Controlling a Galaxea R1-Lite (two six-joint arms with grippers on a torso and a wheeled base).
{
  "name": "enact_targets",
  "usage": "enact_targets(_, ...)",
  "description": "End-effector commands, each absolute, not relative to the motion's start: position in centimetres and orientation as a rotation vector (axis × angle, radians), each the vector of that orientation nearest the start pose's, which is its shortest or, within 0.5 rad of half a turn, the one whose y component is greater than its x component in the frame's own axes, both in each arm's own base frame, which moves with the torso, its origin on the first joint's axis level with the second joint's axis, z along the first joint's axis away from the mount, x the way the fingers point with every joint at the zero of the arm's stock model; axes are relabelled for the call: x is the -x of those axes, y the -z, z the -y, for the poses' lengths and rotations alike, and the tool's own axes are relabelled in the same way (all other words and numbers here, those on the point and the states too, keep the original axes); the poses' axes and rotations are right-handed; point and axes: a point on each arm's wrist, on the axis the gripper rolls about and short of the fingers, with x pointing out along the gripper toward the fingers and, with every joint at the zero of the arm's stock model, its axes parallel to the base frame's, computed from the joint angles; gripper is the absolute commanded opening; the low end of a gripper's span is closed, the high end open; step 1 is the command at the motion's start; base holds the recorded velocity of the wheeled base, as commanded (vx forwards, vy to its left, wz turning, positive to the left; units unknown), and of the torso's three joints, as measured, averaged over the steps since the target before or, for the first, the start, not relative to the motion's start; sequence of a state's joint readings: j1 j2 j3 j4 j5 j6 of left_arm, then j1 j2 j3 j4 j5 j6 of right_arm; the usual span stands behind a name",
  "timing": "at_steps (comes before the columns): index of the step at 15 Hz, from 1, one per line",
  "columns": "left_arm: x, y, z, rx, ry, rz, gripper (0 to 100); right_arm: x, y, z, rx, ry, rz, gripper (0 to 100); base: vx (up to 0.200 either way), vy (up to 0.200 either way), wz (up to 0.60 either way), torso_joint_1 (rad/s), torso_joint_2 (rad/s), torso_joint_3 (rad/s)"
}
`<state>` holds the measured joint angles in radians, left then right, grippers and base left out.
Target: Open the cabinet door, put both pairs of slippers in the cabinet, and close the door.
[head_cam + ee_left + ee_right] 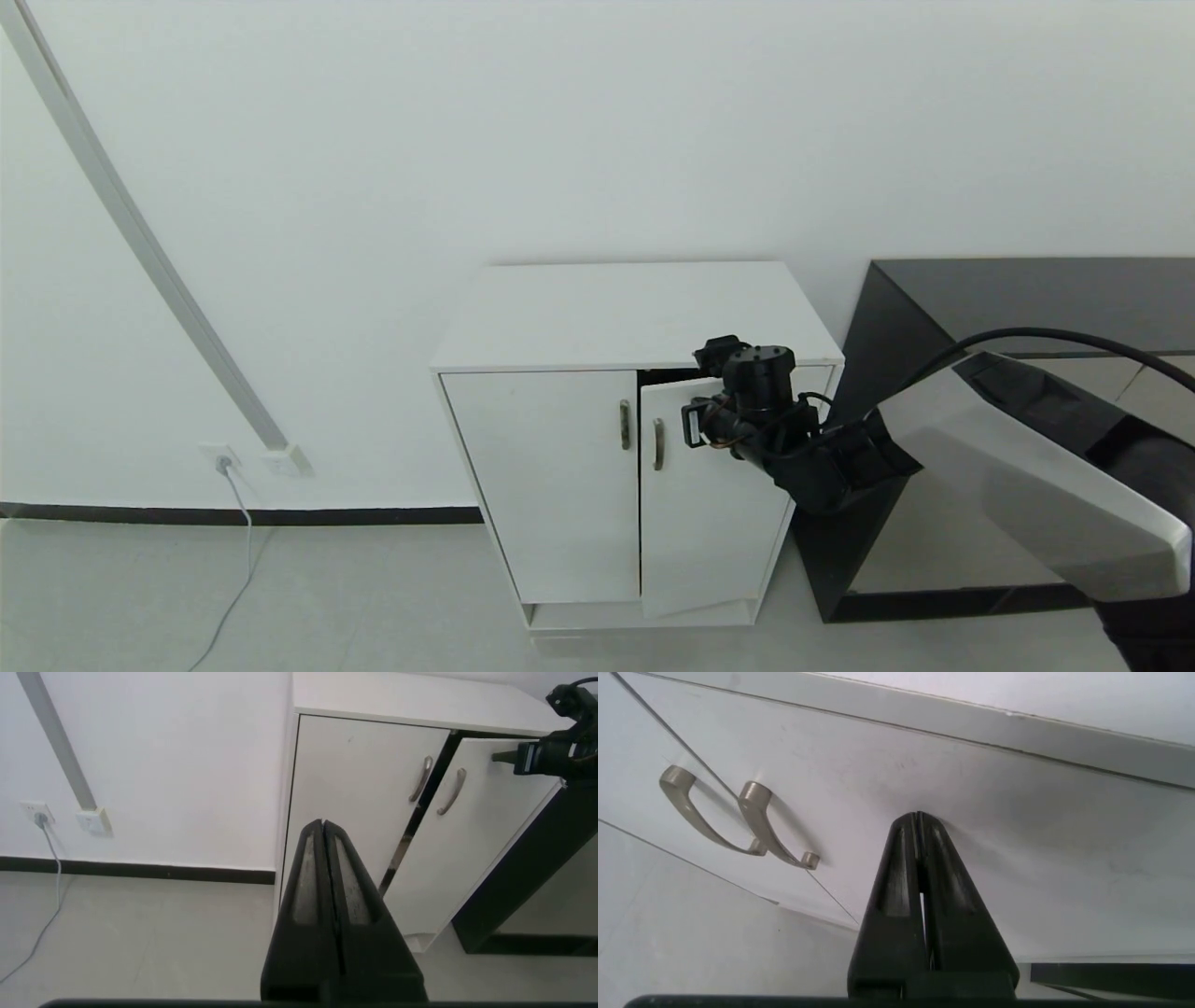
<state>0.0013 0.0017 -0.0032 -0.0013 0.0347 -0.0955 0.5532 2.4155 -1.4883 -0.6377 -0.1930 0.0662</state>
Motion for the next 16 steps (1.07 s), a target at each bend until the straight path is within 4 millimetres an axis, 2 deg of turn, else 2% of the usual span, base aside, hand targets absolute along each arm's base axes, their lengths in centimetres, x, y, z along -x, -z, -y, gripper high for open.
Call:
enact_targets(1,2.3,-7.7,-0.1,0.097,-0.037,0.005,0,-42.1,-7.3,-25.4,0.042,-0.345,-0.286,0,0.000,0.000,0.00,0.000,0.00,0.000)
enact_targets(6,2.3,-7.7,-0.1,0.097,-0.038,0.003,0,-43.4,-6.6,-25.0,0.039,-0.326,-0.278,0,0.000,0.000,0.00,0.000,0.00,0.000)
enact_targets(16,2.3,-7.7,-0.1,0.097,-0.038,0.005,0,-44.3,-6.4,-24.8,0.036,-0.311,-0.277,0,0.000,0.000,0.00,0.000,0.00,0.000)
